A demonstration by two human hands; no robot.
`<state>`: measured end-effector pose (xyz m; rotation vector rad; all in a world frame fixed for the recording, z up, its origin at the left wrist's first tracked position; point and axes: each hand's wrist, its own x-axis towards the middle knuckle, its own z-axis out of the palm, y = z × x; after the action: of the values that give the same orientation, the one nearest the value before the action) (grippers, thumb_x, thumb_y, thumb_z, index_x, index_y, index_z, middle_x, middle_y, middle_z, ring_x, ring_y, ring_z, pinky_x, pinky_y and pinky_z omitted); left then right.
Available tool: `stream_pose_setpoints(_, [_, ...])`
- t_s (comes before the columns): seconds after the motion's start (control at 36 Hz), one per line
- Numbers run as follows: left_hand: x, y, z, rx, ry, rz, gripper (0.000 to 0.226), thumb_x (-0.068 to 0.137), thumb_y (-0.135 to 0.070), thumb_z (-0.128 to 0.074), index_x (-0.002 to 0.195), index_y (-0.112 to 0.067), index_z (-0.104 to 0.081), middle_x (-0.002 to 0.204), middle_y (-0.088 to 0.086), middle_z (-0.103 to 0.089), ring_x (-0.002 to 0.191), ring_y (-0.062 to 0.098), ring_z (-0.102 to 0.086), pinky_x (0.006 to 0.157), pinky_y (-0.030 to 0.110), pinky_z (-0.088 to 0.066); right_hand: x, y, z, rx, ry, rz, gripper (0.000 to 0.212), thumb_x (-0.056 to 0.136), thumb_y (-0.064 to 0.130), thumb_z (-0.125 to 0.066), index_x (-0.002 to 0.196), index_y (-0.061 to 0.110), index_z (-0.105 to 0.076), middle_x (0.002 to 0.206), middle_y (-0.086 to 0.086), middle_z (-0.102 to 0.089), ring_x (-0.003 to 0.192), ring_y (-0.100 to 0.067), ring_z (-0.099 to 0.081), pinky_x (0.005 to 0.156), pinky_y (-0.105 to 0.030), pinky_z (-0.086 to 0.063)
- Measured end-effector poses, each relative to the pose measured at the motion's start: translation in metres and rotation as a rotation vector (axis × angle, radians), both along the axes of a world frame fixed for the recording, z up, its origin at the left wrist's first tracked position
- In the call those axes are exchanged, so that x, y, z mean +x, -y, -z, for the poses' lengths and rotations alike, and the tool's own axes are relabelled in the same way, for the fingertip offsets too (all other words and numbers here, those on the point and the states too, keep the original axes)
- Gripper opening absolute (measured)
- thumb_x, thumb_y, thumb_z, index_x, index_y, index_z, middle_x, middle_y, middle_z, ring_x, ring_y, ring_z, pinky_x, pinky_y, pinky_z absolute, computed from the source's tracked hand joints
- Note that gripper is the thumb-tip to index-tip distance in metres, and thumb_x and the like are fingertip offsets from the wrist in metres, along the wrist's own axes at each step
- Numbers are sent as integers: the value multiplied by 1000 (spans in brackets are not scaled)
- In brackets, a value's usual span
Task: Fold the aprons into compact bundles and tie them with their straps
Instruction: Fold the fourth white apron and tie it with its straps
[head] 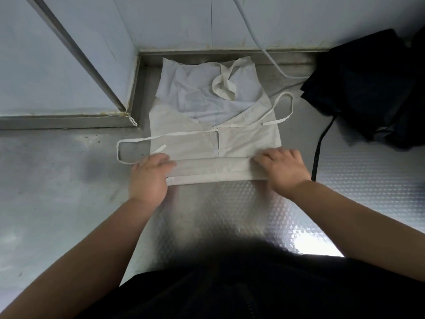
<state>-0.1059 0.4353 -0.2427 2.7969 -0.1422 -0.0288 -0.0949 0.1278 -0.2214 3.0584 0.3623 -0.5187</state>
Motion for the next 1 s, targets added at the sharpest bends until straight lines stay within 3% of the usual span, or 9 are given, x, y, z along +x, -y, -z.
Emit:
stream_pose_setpoints(0.08, [-7,1,-4,-20,-83,62,43,80,-1,-46,113,-16,-69,121,3,-64,105,28,-62,85,37,-51,-4,3,3,27,-136,-9,57,97,50,-28,149,30,-15,156,6,-14,143,-20,-11,115,-44,-3])
stream_pose_setpoints(0.14, [-12,2,-4,-54,-96,62,41,87,-28,-41,114,-14,-68,120,3,-64,105,26,-63,85,40,-53,-6,6,3,19,-172,-30,73,90,66,-32,150,30,-10,157,6,-8,144,-20,-8,115,-44,-3])
stream_pose_setpoints(0.22, [-17,3,-7,8,-211,86,73,75,-66,-34,124,-18,-60,129,0,-55,119,24,-49,100,40,-41,-6,5,-1,32,-153,-31,72,89,65,-36,149,31,-15,156,7,-14,142,-20,-14,114,-38,-11])
stream_pose_setpoints(0.31, [-19,4,-11,145,-229,104,86,56,-79,-37,124,-28,-54,129,-10,-50,123,16,-41,99,34,-31,-9,2,-4,44,-88,-23,58,93,59,-33,145,32,-28,151,8,-29,138,-20,-27,112,-36,-15])
stream_pose_setpoints(0.44, [-24,1,-12,1,-187,67,58,63,-60,-41,102,-24,-66,105,-7,-63,101,21,-58,83,32,-44,-19,7,-10,80,-47,2,56,90,63,-34,132,26,-43,121,-2,-62,117,-27,-51,105,-36,-24])
stream_pose_setpoints(0.61, [-17,-6,-36,-281,-500,-79,8,88,-22,-61,91,-24,-68,83,-6,-66,79,15,-61,63,21,-39,-22,22,-23,260,-348,153,68,77,62,-63,134,37,-36,126,4,-55,113,-21,-52,88,-32,-43])
stream_pose_setpoints(0.75, [-20,-12,-41,-469,-644,-185,10,89,-17,-61,96,-23,-66,100,-6,-68,89,9,-60,73,21,-41,-25,28,-22,407,-427,285,34,84,52,-59,107,28,-54,110,0,-59,102,-21,-54,85,-32,-43])
stream_pose_setpoints(0.89, [-32,-7,-28,-374,-458,-293,13,89,-29,-63,94,-17,-64,80,-4,-60,69,12,-51,58,24,-35,-25,31,-19,436,-366,429,30,87,51,-57,98,23,-54,102,1,-55,93,-20,-52,74,-29,-38])
stream_pose_setpoints(1.0, [-39,2,-15,-208,-279,-322,25,91,-28,-59,113,-16,-63,104,7,-65,94,25,-57,73,27,-37,-30,22,-13,320,-239,454,28,91,46,-52,98,19,-48,96,-3,-55,83,-22,-53,69,-32,-42])
